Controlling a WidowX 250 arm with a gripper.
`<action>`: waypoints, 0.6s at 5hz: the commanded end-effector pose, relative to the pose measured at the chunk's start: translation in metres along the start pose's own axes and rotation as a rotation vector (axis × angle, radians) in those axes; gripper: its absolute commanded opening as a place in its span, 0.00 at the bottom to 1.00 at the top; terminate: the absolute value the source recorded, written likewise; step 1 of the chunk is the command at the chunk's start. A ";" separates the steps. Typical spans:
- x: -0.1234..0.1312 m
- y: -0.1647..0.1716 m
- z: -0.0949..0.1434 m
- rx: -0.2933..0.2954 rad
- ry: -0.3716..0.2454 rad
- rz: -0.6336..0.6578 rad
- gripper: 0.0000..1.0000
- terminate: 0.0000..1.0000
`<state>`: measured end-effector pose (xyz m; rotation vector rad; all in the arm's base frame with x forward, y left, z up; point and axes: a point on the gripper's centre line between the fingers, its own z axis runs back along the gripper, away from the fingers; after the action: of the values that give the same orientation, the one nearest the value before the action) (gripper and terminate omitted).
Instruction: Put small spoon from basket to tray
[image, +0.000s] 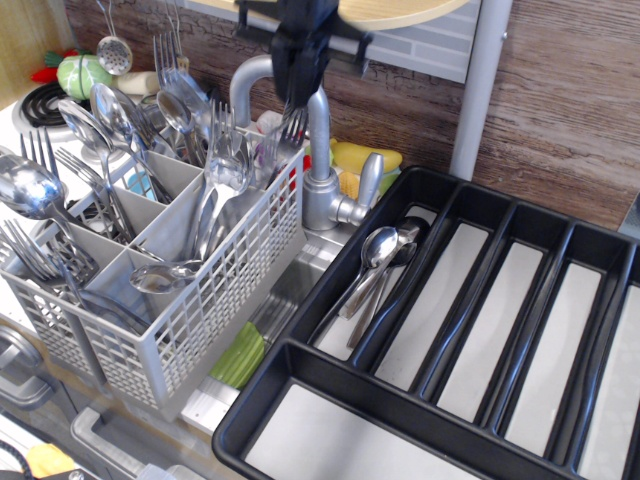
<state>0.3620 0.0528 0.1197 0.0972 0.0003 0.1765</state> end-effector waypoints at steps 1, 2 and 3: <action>0.002 -0.016 0.074 -0.112 0.029 0.138 0.00 0.00; 0.003 -0.031 0.085 -0.238 0.104 0.280 0.00 0.00; 0.002 -0.044 0.096 -0.297 0.123 0.365 0.00 0.00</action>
<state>0.3703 -0.0001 0.1977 -0.2168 0.1373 0.5770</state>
